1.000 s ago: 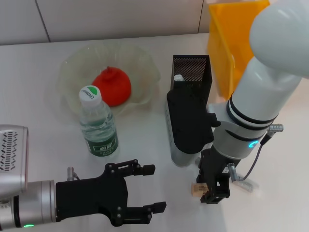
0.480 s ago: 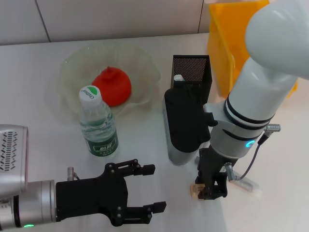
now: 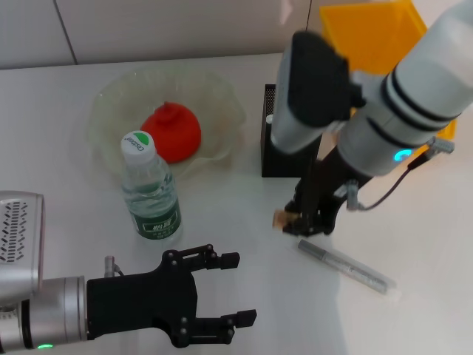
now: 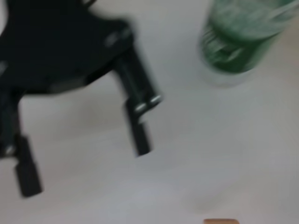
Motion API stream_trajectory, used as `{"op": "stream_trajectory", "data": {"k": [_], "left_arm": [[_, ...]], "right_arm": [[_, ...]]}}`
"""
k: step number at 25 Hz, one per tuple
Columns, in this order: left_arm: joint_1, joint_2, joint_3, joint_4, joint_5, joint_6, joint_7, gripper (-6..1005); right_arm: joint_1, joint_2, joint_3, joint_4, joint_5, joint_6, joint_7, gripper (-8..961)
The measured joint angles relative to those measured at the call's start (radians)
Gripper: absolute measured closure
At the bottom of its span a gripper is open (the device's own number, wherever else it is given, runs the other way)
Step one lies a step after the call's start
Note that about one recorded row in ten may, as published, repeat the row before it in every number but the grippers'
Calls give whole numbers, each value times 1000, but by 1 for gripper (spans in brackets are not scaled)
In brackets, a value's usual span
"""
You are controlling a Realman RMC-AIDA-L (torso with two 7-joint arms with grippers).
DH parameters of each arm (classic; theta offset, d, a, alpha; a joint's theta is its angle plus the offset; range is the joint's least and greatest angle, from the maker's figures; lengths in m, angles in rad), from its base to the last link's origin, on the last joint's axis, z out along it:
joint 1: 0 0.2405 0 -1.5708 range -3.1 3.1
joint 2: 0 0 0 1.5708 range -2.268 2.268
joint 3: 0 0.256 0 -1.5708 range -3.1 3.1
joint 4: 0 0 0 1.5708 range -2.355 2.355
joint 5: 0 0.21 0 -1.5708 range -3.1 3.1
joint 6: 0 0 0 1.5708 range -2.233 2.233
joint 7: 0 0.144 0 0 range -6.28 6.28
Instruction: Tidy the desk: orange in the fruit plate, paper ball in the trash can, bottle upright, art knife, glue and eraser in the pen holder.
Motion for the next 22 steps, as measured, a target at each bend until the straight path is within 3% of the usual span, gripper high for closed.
{"op": "stream_trajectory", "data": {"k": [1,6,11,22], "left_arm": [[-1,-1,-1,0,0,2,-1,197],[-4,-3,-1,0,0,5,-13,197],[-6,-4,4,5,-2,5,-32,197],[-15,-4,5,11,-2,16,-65,197]], "right_arm": [[-9,-1,69,-48,-19,3,6,676],[-14,-1,210,-147,-53,13,10,669],[-25,-5,290,-204,-93,50,4,661],[-36,-5,321,-126,-127,208,-32,643]]}}
